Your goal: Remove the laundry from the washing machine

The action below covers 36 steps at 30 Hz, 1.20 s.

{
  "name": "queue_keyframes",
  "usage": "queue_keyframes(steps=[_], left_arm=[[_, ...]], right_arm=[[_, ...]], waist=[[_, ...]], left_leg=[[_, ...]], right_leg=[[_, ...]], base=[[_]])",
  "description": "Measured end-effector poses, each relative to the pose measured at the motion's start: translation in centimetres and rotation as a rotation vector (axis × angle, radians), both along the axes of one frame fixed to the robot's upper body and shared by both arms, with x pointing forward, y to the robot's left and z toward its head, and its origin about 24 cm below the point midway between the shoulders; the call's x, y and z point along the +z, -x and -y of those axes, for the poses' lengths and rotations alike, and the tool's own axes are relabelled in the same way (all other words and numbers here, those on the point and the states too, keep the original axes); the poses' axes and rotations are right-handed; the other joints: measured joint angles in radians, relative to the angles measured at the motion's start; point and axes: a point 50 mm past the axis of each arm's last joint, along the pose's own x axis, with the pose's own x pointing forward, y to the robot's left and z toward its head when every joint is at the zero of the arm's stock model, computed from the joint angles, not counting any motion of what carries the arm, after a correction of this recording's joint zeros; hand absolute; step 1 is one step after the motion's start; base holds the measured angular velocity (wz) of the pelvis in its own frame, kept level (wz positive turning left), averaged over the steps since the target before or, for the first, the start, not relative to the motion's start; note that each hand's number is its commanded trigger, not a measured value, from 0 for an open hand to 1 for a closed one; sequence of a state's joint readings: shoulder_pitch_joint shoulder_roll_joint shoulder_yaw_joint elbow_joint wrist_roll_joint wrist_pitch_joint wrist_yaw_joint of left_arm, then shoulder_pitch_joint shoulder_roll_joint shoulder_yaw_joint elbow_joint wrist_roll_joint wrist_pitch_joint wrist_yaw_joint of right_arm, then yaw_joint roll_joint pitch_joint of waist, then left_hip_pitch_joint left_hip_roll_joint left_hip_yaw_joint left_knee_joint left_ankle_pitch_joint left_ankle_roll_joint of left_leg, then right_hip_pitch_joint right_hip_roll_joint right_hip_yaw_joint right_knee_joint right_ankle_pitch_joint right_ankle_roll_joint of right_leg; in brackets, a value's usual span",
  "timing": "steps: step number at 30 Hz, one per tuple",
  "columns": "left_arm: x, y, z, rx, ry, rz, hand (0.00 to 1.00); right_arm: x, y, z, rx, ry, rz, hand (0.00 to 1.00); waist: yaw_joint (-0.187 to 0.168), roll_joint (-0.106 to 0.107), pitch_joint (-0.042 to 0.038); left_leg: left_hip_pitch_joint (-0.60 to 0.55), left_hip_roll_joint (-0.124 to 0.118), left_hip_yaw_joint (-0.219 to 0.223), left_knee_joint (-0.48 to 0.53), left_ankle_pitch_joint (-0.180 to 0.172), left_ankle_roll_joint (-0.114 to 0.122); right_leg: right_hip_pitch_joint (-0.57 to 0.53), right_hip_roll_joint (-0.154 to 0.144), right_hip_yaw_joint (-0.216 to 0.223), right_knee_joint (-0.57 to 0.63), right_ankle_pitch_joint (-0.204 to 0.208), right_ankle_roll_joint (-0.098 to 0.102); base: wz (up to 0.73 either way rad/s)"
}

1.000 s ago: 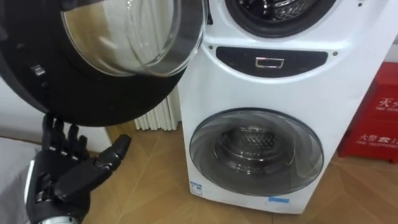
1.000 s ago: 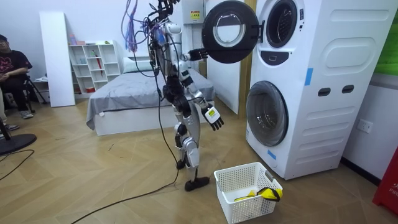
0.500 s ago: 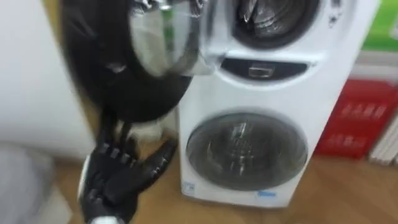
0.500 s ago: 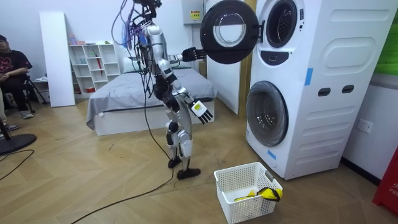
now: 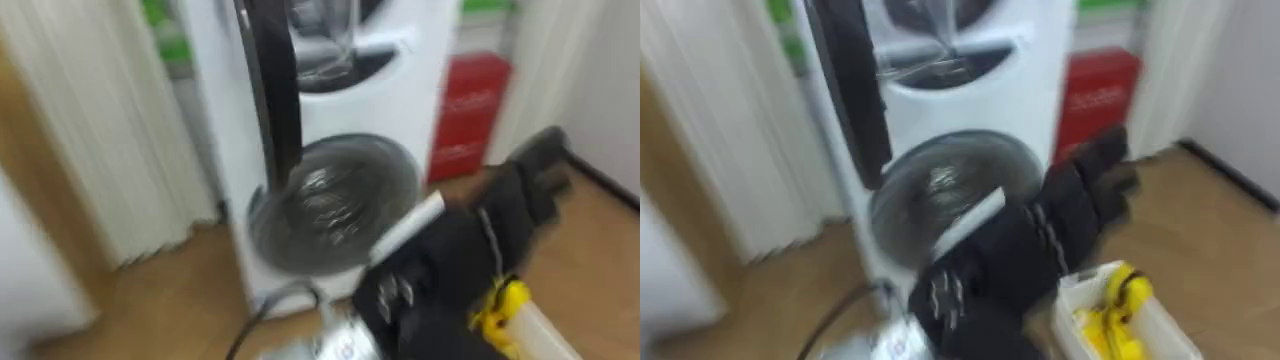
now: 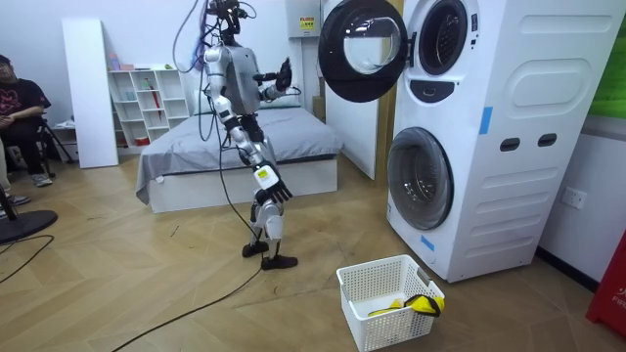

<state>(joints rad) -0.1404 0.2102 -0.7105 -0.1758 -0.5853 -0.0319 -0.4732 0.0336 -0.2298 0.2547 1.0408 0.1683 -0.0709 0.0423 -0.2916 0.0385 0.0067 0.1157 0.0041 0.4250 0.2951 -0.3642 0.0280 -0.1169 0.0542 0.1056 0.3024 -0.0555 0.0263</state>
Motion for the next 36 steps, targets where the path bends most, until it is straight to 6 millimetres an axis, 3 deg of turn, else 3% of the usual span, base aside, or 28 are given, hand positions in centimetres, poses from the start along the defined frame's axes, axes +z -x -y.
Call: queue_keyframes(steps=[2, 5, 11, 19, 20, 21, 22, 23, 24, 25, 27, 29, 31, 34, 36], left_arm=[[-0.7, -0.1, 0.3, -0.044, -0.065, 0.015, 0.0], [-1.1, 0.1, 0.3, -0.092, -0.107, 0.041, 0.0], [-1.1, 0.5, 0.4, -0.169, -0.11, 0.058, 0.0], [-1.6, 0.8, 1.0, -0.203, -0.132, 0.056, 0.0], [-1.7, 0.9, 1.1, -0.207, -0.14, 0.053, 0.0], [-2.1, 0.9, 1.2, -0.207, -0.148, 0.037, 0.0], [-2.4, 1.0, 1.3, -0.208, -0.154, 0.025, 0.0], [-2.7, 1.2, 1.6, -0.225, -0.165, 0.02, 0.0], [-2.8, 1.4, 1.8, -0.233, -0.18, 0.029, 0.0], [-3.1, 1.4, 1.8, -0.233, -0.199, 0.033, 0.0], [-4.4, 1.0, 1.3, -0.196, -0.278, 0.029, 0.0], [-5.0, 0.6, 0.8, -0.149, -0.321, 0.025, 0.0], [-5.3, 0.4, 0.4, -0.107, -0.335, 0.015, 0.0], [-7.6, 0.5, -1.7, 0.016, -0.373, -0.093, 0.0], [-9.8, 0.2, -4.7, 0.147, -0.443, -0.191, 0.0]], right_arm=[[0.1, 0.0, 0.2, 0.0, 0.003, 0.003, 0.0], [-0.1, 0.3, 0.1, 0.003, -0.009, -0.008, 0.0], [0.2, -0.4, 0.2, 0.015, -0.014, 0.006, 0.0], [0.3, -1.2, -1.0, 0.082, -0.046, 0.019, 0.0], [0.3, -1.2, -1.3, 0.091, -0.054, 0.018, 0.0], [0.2, -1.3, -1.9, 0.096, -0.066, 0.018, 0.0], [0.1, -1.2, -2.2, 0.098, -0.069, 0.017, 0.0], [0.0, -1.2, -2.3, 0.094, -0.072, 0.017, 0.0], [0.1, -1.4, -2.2, 0.09, -0.068, 0.016, 0.0], [0.1, -1.3, -2.3, 0.089, -0.07, 0.012, 0.0], [0.0, -1.1, -2.4, 0.101, -0.079, 0.004, 0.0], [0.0, -1.2, -2.6, 0.109, -0.081, 0.007, 0.0], [0.0, -1.1, -2.6, 0.11, -0.079, 0.009, 0.0], [0.0, -0.5, -2.8, 0.112, -0.081, 0.012, 0.0], [-0.1, -0.3, -2.6, 0.096, -0.069, 0.007, 0.0]], waist=[[-0.03, 0.0, -0.0004], [-0.031, 0.0, 0.0043], [-0.029, 0.025, 0.0162], [-0.03, 0.027, 0.0174], [-0.03, 0.017, 0.0216], [-0.027, -0.009, 0.0293], [-0.026, -0.028, 0.0317], [-0.036, -0.029, 0.0267], [-0.012, -0.023, 0.0201], [0.007, -0.03, 0.0185], [0.076, -0.027, 0.0175], [0.08, -0.02, 0.0134], [0.082, -0.019, 0.0121], [0.11, -0.026, 0.0129], [0.138, -0.032, 0.014]], left_leg=[[0.002, -0.003, -0.01, -0.031, -0.002, -0.004], [0.003, 0.0, 0.003, -0.044, 0.021, 0.005], [0.015, 0.008, 0.002, -0.065, 0.035, 0.016], [0.038, 0.02, 0.004, -0.081, 0.045, 0.017], [0.034, 0.019, 0.012, -0.057, 0.05, 0.01], [-0.004, 0.019, 0.009, 0.03, 0.057, -0.01], [-0.039, 0.019, -0.005, 0.057, 0.047, -0.015], [-0.086, 0.056, -0.04, -0.016, 0.051, -0.017], [-0.102, 0.053, -0.024, -0.029, 0.067, 0.011], [-0.1, 0.05, 0.0, -0.03, 0.072, 0.018], [-0.057, 0.05, -0.004, -0.042, 0.073, 0.02], [-0.036, 0.047, -0.049, -0.059, 0.073, 0.02], [-0.02, 0.046, -0.062, -0.082, 0.074, 0.02], [0.004, 0.048, -0.075, -0.116, 0.087, 0.01], [0.012, 0.052, -0.106, -0.116, 0.087, 0.01]], right_leg=[[0.012, 0.001, -0.011, -0.047, 0.016, 0.003], [0.028, 0.0, -0.016, -0.089, 0.019, 0.003], [0.049, 0.009, -0.027, -0.138, 0.017, 0.0], [0.091, 0.022, -0.024, -0.175, 0.01, -0.011], [0.106, 0.012, -0.01, -0.187, 0.01, -0.011], [0.113, -0.013, 0.046, -0.192, 0.01, -0.011], [0.11, -0.032, 0.09, -0.192, 0.01, -0.011], [0.079, -0.041, 0.111, -0.176, 0.005, -0.001], [0.046, -0.046, 0.099, -0.15, -0.015, 0.028], [0.044, -0.049, 0.072, -0.151, -0.02, 0.032], [0.069, -0.043, -0.022, -0.152, -0.02, 0.026], [0.094, -0.047, -0.071, -0.152, -0.021, 0.02], [0.104, -0.044, -0.086, -0.152, -0.03, 0.007], [0.111, -0.032, -0.092, -0.151, -0.034, 0.005], [0.117, -0.024, -0.105, -0.152, -0.04, -0.005]], base=[[0.0], [0.04], [0.03], [0.02], [0.2], [0.32], [0.69], [0.73], [0.6], [0.0], [-0.38], [-0.09], [0.17], [-0.06], [-0.07]])
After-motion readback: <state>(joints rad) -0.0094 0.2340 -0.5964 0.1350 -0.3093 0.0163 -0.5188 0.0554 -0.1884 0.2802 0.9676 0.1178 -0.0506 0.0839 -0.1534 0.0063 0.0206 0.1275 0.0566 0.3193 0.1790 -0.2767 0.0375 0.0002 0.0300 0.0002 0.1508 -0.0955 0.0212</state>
